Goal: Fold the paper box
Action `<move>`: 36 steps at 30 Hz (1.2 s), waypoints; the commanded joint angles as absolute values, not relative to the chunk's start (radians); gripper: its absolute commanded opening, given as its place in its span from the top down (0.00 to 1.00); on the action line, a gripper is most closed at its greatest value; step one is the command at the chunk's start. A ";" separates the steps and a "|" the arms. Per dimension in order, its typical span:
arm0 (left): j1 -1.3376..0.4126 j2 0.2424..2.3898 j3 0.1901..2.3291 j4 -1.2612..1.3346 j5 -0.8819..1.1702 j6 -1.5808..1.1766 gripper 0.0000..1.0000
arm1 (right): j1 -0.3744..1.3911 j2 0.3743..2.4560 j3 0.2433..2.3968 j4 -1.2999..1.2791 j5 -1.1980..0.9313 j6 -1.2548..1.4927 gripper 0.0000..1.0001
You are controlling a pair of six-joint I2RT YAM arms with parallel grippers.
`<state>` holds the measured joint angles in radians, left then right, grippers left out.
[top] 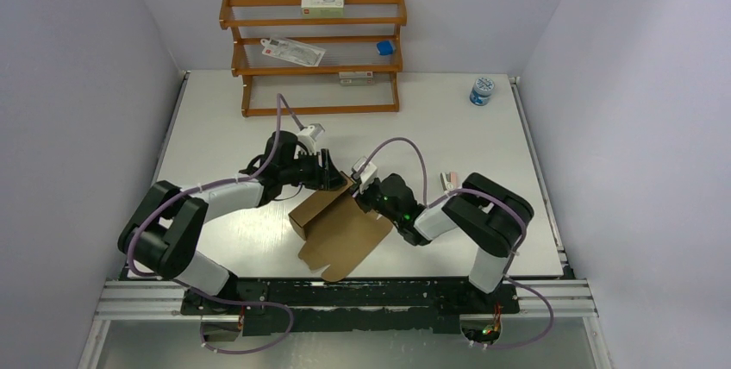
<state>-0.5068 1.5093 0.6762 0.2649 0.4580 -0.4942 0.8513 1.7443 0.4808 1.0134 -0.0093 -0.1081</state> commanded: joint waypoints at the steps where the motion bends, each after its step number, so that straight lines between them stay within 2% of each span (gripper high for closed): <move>1: -0.512 1.536 0.698 0.286 0.501 -0.492 0.42 | 0.865 1.801 0.466 1.126 -0.002 -0.099 0.77; 17: -0.512 1.532 0.687 0.302 0.524 -0.526 0.43 | 0.914 1.925 0.457 1.436 0.158 -0.075 0.71; 29: -0.512 1.496 0.657 0.321 0.548 -0.556 0.44 | 0.949 1.980 0.472 1.500 0.326 -0.108 0.83; 36: -0.512 1.480 0.632 0.373 0.606 -0.602 0.45 | 0.980 2.025 0.472 1.560 0.426 -0.132 0.84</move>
<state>-0.5037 1.5101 0.6548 0.3267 0.4984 -0.5526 0.9642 1.9858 0.4618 1.4609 0.3141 -0.0929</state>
